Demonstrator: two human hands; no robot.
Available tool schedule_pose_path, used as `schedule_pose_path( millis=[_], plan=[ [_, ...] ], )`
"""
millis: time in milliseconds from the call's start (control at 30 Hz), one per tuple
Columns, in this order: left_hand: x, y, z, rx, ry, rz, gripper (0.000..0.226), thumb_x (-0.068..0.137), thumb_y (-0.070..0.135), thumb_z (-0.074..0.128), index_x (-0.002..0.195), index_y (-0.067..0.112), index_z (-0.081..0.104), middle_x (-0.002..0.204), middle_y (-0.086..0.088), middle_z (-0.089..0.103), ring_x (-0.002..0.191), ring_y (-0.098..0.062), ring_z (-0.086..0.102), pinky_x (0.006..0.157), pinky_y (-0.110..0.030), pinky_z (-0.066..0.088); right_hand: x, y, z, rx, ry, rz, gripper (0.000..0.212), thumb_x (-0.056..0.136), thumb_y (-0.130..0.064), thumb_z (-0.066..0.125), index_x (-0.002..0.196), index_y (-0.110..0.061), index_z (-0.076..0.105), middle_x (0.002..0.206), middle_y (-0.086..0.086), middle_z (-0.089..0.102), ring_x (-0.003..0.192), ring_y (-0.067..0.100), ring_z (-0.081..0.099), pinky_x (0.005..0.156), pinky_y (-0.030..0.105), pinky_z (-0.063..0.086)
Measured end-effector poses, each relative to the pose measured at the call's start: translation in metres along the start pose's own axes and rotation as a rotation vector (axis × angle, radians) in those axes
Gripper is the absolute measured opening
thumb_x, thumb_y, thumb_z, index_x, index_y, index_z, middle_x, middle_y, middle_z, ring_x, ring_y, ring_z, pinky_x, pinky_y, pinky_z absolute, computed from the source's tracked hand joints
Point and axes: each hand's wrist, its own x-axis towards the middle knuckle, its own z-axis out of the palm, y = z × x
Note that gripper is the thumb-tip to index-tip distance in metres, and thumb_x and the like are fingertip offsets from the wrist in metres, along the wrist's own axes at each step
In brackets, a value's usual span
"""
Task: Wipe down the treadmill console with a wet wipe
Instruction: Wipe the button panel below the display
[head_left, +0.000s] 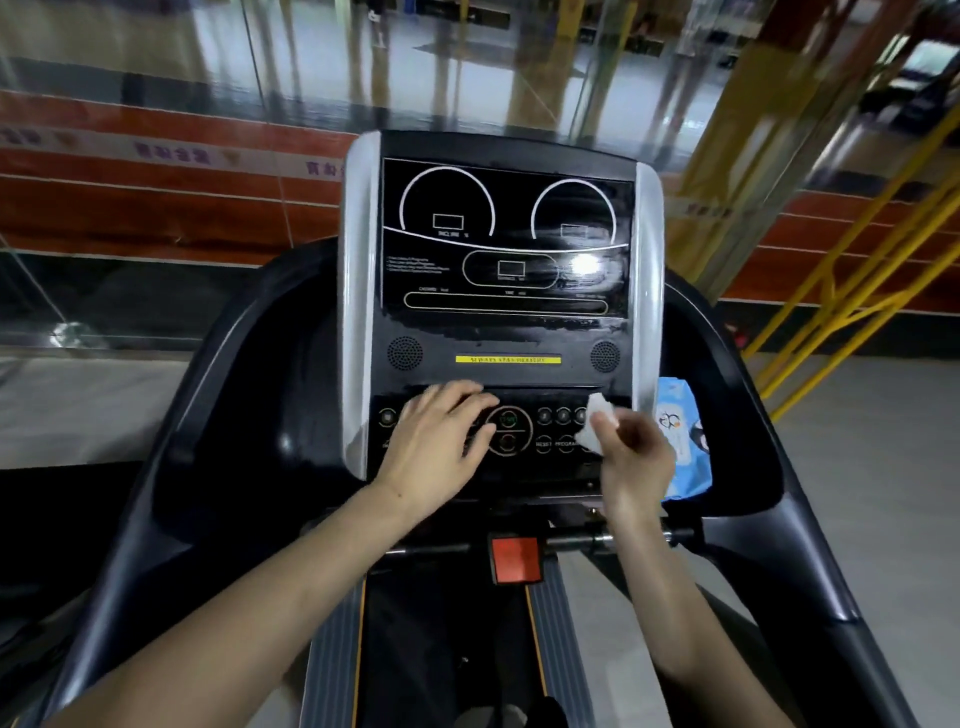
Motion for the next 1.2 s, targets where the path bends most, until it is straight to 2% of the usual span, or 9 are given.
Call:
schedule_pose_path(
  millis=[100,200,267,333,467,600,733,1000,1200],
  plan=[
    [0.015,0.007,0.008,0.124,0.001,0.065,0.037,0.101,0.033,0.059,0.137,0.023,0.064,0.140,0.001,0.058,0.132,-0.025,0.048,0.109,-0.047,0.042,0.034,0.026,-0.006,-0.195,0.177,-0.174,0.004,0.091,-0.016,0.075,0.092,-0.013,0.073,0.093,0.003,0.068,0.080,0.020,0.064,0.078,0.028,0.050],
    [0.024,0.011,0.018,0.230,-0.020,0.095,0.041,0.099,0.032,0.060,0.139,0.021,0.062,0.138,0.000,0.058,0.131,-0.027,0.047,0.109,-0.048,0.042,0.040,0.054,0.002,-0.322,0.126,-0.275,0.010,0.089,0.001,0.071,0.095,-0.007,0.073,0.100,0.009,0.059,0.081,0.011,0.056,0.079,0.029,0.049],
    [0.027,0.011,0.026,0.283,-0.053,0.102,0.046,0.099,0.033,0.059,0.143,0.019,0.060,0.139,-0.001,0.058,0.131,-0.029,0.048,0.109,-0.048,0.042,0.035,0.069,0.009,-0.399,0.074,-0.380,0.013,0.090,-0.002,0.075,0.102,-0.006,0.074,0.103,0.008,0.059,0.086,0.008,0.054,0.084,0.027,0.052],
    [0.028,0.013,0.031,0.320,-0.082,0.101,0.051,0.100,0.035,0.057,0.147,0.018,0.056,0.142,-0.002,0.058,0.132,-0.030,0.049,0.109,-0.049,0.042,0.027,0.079,0.009,-0.452,0.004,-0.489,0.022,0.093,-0.011,0.074,0.114,-0.004,0.072,0.110,0.009,0.056,0.100,0.017,0.056,0.094,0.016,0.047],
    [0.030,0.016,0.037,0.371,-0.111,0.097,0.056,0.100,0.037,0.054,0.151,0.015,0.051,0.150,-0.005,0.054,0.134,-0.032,0.049,0.112,-0.050,0.041,0.015,0.085,0.004,-0.642,-0.115,-0.552,0.039,0.100,-0.017,0.061,0.137,-0.004,0.059,0.144,0.015,0.042,0.138,0.035,0.041,0.110,0.036,0.045],
    [0.031,0.015,0.040,0.395,-0.110,0.084,0.059,0.099,0.036,0.057,0.153,0.013,0.048,0.151,-0.005,0.054,0.133,-0.031,0.049,0.114,-0.051,0.041,0.005,0.083,0.009,-0.691,-0.204,-0.439,0.063,0.106,-0.033,0.051,0.160,-0.009,0.030,0.169,0.011,0.022,0.158,0.025,0.017,0.125,0.035,0.025],
    [0.030,0.015,0.043,0.396,-0.089,0.080,0.060,0.097,0.036,0.060,0.152,0.013,0.050,0.149,-0.005,0.055,0.132,-0.031,0.048,0.114,-0.051,0.040,-0.003,0.080,0.017,-0.717,-0.249,-0.381,0.074,0.108,-0.050,0.034,0.165,-0.012,0.006,0.174,0.006,0.003,0.160,0.019,-0.003,0.130,0.039,0.011],
    [0.030,0.014,0.043,0.387,-0.079,0.073,0.059,0.097,0.031,0.063,0.151,0.012,0.051,0.145,-0.008,0.055,0.130,-0.032,0.047,0.112,-0.052,0.042,0.019,0.077,0.010,-0.878,-0.227,-0.352,0.067,0.109,-0.054,0.016,0.166,-0.020,0.006,0.174,0.001,-0.001,0.160,0.017,-0.007,0.129,0.049,0.012],
    [0.028,0.010,0.040,0.390,-0.075,0.073,0.059,0.098,0.031,0.061,0.153,0.013,0.049,0.142,-0.008,0.054,0.130,-0.033,0.047,0.112,-0.052,0.042,0.001,0.073,0.019,-1.000,-0.456,-0.639,0.067,0.108,-0.056,0.015,0.166,-0.023,0.009,0.173,-0.001,0.002,0.160,0.014,-0.005,0.130,0.047,0.004]
  ],
)
